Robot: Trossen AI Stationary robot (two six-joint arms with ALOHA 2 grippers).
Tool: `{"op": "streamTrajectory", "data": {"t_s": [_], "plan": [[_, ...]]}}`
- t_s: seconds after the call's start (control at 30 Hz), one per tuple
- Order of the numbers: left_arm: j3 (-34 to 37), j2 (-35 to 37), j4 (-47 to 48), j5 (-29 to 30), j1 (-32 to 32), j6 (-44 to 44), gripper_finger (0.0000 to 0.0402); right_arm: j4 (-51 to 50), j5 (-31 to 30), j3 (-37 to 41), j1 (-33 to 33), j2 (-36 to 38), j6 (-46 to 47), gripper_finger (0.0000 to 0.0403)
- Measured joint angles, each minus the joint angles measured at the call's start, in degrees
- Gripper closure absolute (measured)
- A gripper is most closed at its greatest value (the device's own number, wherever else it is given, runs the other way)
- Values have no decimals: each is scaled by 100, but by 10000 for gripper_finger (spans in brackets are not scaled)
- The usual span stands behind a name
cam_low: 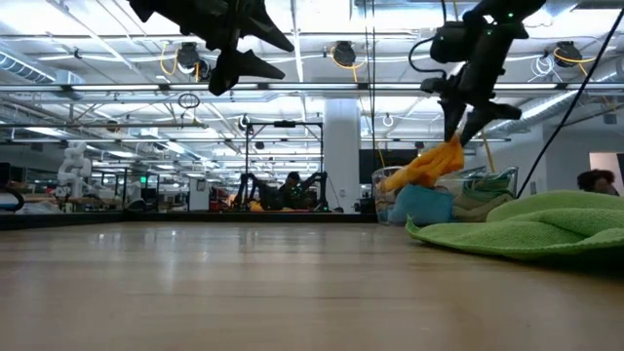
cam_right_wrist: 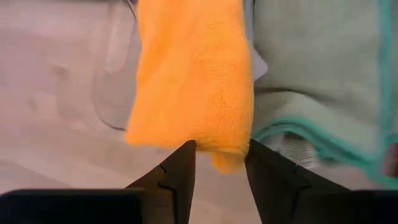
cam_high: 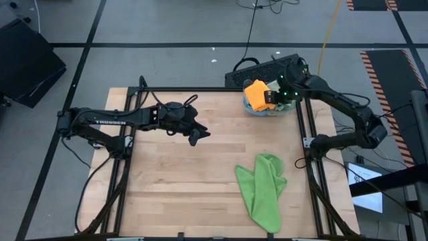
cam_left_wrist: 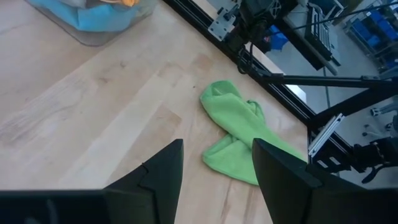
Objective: Fold microfiber towels
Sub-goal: Put the yellow microfiber towel into the transparent bin
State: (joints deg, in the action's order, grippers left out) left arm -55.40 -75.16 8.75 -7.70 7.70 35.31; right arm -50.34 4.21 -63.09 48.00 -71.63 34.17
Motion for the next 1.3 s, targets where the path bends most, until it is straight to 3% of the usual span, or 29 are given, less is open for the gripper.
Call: {"op": "streamTrajectory", "data": {"t_s": [0.17,0.37,0.5,0.6,0.67,0.77,0.9,0.97,1.17,1.3], "plan": [[0,0,0,1,-43,110,211,-608,-58,-300,4,-442,-810,295],[0,0,0,16,-143,333,211,-1262,305,-615,-131,-710,-1032,311],[0,-2,0,151,-190,361,211,-736,236,-822,-135,-775,-1020,289],[0,-4,0,281,-199,360,211,-346,709,-917,27,-979,-912,263],[0,-4,-1,281,-180,390,211,-585,957,-1115,97,-1171,-1012,248],[0,-4,-2,282,-188,504,211,-1384,539,-1545,154,-1340,-1671,242],[0,-4,-4,339,-265,631,211,-1753,-680,-1842,188,-1525,-2383,273],[0,-4,-4,416,-300,643,211,-1763,-897,-1848,251,-1633,-2585,302],[0,-4,-16,489,-297,690,211,-1711,-849,-1393,386,-2244,-2839,392],[0,-4,-127,485,-302,726,211,-1456,-256,-1366,369,-2595,-2886,391]]}}
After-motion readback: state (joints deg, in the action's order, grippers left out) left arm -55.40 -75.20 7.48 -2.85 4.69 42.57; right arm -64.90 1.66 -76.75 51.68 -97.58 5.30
